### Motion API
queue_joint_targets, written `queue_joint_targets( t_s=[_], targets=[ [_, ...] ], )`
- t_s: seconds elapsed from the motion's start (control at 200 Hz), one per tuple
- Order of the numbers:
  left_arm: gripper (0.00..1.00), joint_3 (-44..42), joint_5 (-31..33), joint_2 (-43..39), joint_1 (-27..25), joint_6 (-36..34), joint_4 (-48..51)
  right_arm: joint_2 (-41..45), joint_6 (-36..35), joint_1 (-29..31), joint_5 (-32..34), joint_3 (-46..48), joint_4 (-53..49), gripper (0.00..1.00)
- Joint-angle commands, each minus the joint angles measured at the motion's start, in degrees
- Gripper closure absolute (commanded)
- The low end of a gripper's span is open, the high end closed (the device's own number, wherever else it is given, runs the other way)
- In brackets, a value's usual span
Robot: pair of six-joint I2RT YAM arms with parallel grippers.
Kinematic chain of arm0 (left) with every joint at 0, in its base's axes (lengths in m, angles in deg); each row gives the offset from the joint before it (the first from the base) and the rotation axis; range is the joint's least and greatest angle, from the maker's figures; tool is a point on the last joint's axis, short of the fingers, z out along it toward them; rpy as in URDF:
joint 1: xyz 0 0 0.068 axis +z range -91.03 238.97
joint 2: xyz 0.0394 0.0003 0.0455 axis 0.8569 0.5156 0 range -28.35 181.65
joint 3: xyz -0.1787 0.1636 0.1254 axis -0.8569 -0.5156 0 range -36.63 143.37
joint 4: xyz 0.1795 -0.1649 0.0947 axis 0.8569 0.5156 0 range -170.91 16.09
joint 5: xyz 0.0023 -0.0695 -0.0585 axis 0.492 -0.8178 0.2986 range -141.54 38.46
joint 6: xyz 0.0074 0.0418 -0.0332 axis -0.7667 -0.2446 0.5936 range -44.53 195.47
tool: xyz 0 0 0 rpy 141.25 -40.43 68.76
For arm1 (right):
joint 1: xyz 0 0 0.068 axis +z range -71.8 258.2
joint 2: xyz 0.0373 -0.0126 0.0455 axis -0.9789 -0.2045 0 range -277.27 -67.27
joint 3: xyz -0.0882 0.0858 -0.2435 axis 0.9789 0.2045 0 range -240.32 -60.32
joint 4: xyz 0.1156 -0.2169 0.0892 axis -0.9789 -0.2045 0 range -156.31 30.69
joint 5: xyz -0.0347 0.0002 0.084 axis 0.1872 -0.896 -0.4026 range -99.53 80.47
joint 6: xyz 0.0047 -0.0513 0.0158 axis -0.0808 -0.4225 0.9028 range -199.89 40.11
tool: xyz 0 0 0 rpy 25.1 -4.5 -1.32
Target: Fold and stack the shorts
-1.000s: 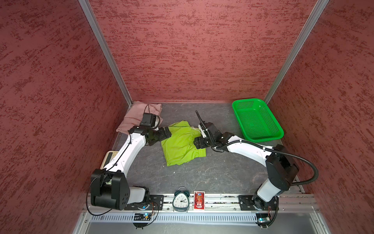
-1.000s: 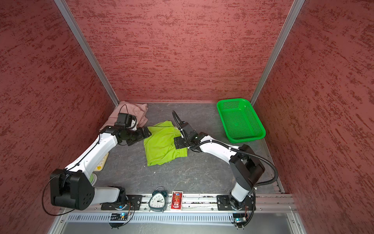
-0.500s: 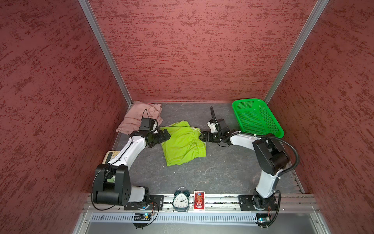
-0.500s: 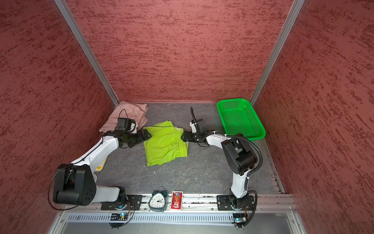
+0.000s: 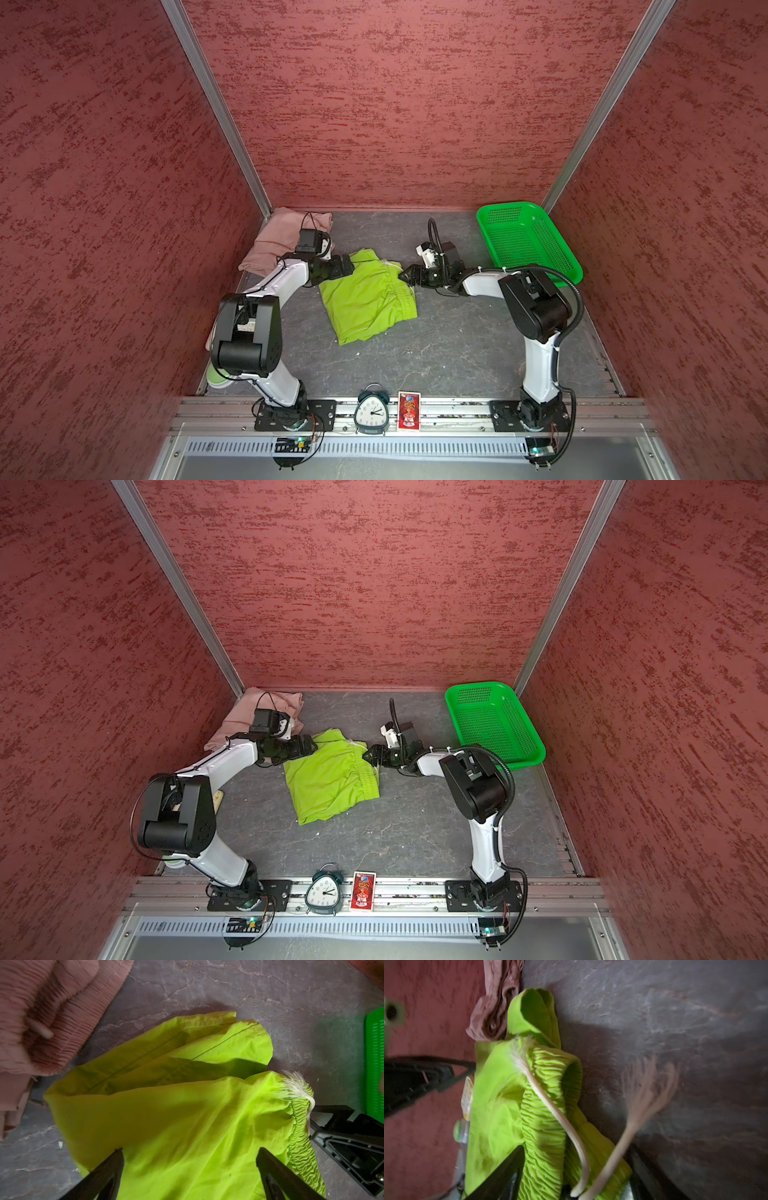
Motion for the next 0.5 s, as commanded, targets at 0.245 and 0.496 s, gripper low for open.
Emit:
queue_joint_targets(
  t_s=[0.245,0.496],
  targets=[
    [0.01,-4.84,4.16,-6.59,0.21,1.85,3.38,7.38,-1.84,-0.55,6.40,2.46,-5.69,1.00],
    [0.01,-9.52,4.16,-14.11,3.40,1.89,4.00,18.93,-1.97,-4.01,10.76,14.27,-8.97,1.00]
  ],
)
